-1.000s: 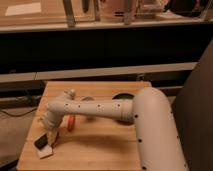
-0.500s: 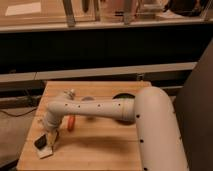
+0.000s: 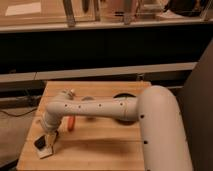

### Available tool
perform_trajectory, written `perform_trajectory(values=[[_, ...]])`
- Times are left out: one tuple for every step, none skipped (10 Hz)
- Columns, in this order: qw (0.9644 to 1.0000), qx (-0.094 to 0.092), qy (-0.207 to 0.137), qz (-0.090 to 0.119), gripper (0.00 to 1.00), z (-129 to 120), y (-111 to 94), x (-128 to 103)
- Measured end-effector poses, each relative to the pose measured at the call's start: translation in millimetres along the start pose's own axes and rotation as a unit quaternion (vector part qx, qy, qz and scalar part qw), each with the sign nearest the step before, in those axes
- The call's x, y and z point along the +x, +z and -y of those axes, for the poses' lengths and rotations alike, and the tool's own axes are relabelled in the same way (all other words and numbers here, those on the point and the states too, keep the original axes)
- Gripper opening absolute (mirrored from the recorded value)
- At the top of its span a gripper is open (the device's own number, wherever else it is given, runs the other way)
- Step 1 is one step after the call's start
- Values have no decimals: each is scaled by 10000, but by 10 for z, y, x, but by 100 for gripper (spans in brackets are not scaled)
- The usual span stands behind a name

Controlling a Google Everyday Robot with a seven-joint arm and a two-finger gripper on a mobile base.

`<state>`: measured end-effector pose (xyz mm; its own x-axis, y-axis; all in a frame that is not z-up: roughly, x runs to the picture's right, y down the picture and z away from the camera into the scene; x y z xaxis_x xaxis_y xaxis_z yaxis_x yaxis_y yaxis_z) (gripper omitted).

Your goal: Place the eraser on the white sponge

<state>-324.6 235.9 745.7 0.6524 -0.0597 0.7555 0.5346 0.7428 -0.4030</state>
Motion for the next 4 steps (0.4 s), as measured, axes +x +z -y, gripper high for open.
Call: perform_trajectory(values=[[10000,15,-23,-1,80,-11,-22,-12],[10000,47,-56,3,80,-24,-58,-24],[9999,79,-107,15,80,-34,-83,-28],[9998,96,-143,23,80,-40,-98,-30]])
